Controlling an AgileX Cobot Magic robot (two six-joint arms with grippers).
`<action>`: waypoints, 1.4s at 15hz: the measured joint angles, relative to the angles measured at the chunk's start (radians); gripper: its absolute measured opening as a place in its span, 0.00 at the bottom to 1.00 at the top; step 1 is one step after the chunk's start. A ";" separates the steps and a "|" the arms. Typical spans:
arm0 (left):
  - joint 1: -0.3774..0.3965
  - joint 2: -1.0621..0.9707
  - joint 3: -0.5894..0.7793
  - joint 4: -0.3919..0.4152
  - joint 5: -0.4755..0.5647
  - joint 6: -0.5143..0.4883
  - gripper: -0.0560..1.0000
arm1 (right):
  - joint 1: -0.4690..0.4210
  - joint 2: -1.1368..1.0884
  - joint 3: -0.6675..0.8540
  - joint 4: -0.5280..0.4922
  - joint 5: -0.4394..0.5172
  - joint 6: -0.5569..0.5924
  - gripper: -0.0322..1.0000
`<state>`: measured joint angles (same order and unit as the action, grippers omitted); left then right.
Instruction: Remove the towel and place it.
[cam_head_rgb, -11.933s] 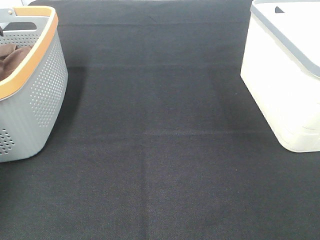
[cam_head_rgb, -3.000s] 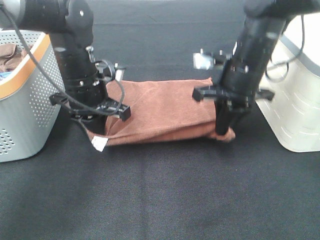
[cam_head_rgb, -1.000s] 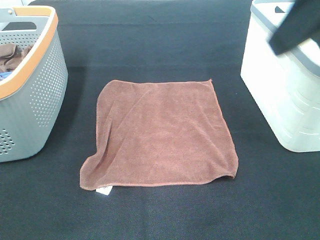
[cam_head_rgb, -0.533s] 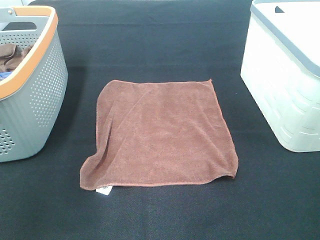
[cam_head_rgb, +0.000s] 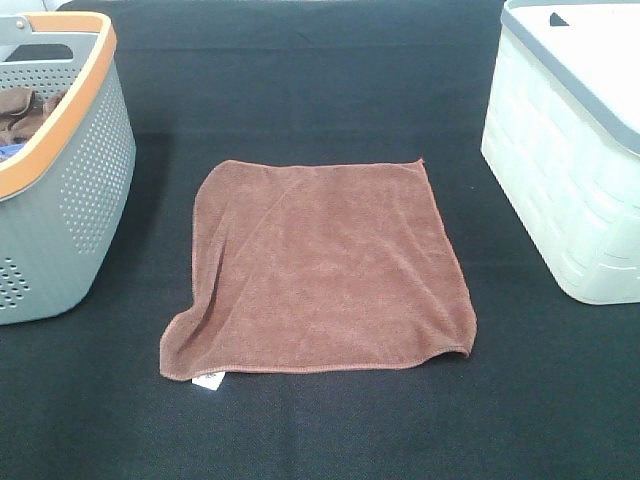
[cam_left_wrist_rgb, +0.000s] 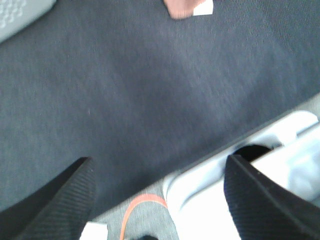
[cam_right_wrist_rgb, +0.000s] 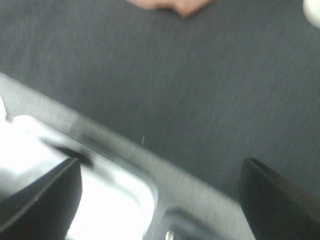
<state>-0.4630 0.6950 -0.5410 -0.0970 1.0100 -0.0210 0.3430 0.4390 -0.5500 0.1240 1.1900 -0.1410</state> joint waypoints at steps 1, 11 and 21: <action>0.000 -0.020 0.007 0.001 -0.017 0.021 0.71 | 0.000 -0.040 0.015 0.000 -0.055 0.000 0.81; 0.000 -0.028 0.031 -0.015 0.031 0.189 0.71 | 0.000 -0.067 0.042 0.000 -0.119 0.000 0.81; 0.000 -0.028 0.031 -0.015 0.031 0.191 0.71 | 0.000 -0.067 0.042 0.000 -0.119 0.000 0.81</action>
<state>-0.4630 0.6670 -0.5100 -0.1120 1.0410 0.1700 0.3430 0.3720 -0.5080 0.1240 1.0710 -0.1410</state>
